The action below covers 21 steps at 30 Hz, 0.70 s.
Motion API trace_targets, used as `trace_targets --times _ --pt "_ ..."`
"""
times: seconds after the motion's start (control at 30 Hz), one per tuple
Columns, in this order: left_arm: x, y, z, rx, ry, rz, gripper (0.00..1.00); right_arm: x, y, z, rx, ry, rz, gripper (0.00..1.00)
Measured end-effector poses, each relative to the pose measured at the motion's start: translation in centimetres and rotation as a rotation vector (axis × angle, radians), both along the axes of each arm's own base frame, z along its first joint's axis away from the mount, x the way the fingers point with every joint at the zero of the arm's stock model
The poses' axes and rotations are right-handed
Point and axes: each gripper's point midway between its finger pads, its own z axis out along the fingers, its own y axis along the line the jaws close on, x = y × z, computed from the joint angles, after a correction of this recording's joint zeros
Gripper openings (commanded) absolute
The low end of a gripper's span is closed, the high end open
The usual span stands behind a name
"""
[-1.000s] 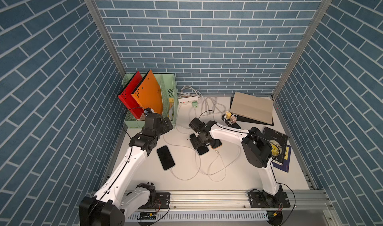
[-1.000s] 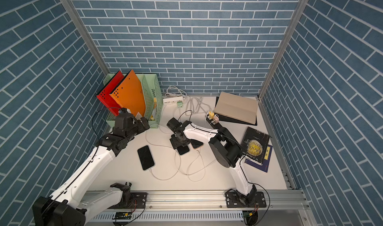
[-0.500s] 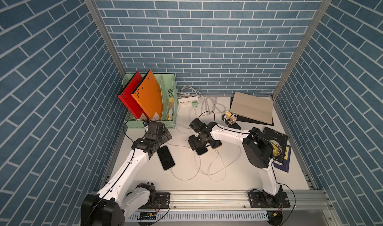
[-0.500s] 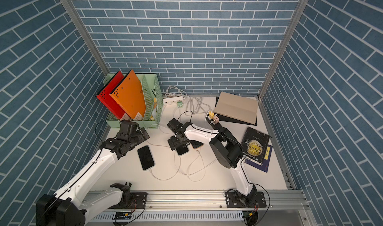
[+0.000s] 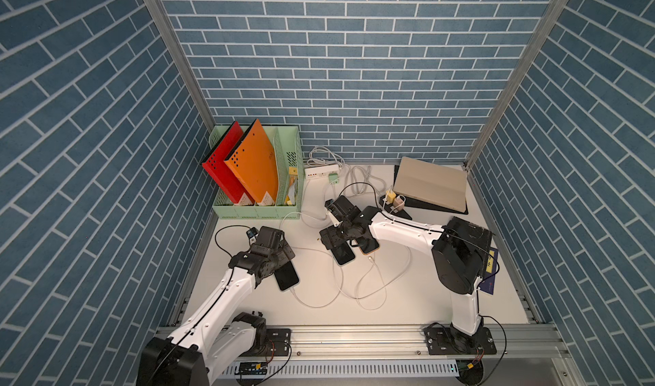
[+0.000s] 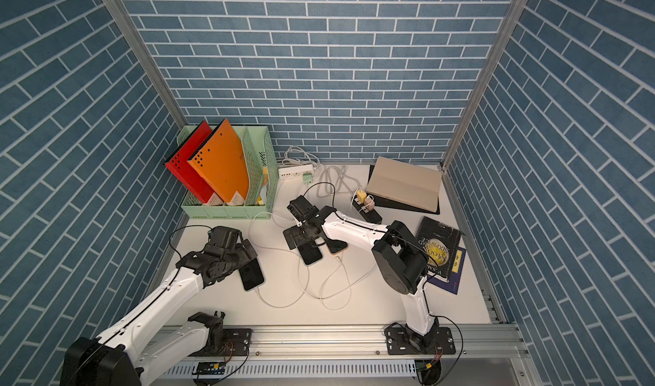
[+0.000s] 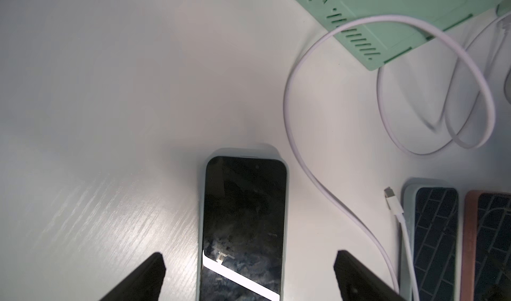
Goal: Unplug the charging cable from the phone
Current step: Place the phone at the center of the board, then pick up the phone at the center of the board.
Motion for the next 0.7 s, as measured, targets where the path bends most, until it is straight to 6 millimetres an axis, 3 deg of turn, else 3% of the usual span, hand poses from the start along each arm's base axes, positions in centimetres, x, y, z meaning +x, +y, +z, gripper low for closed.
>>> trace_targets --times 0.33,0.7 --pt "-0.7 -0.2 -3.3 0.010 0.076 -0.012 1.00 -0.1 0.3 0.0 0.014 0.003 0.007 1.00" --pt "0.1 -0.5 -4.4 0.067 0.119 -0.071 1.00 -0.1 0.7 0.2 0.034 0.004 0.015 0.99"
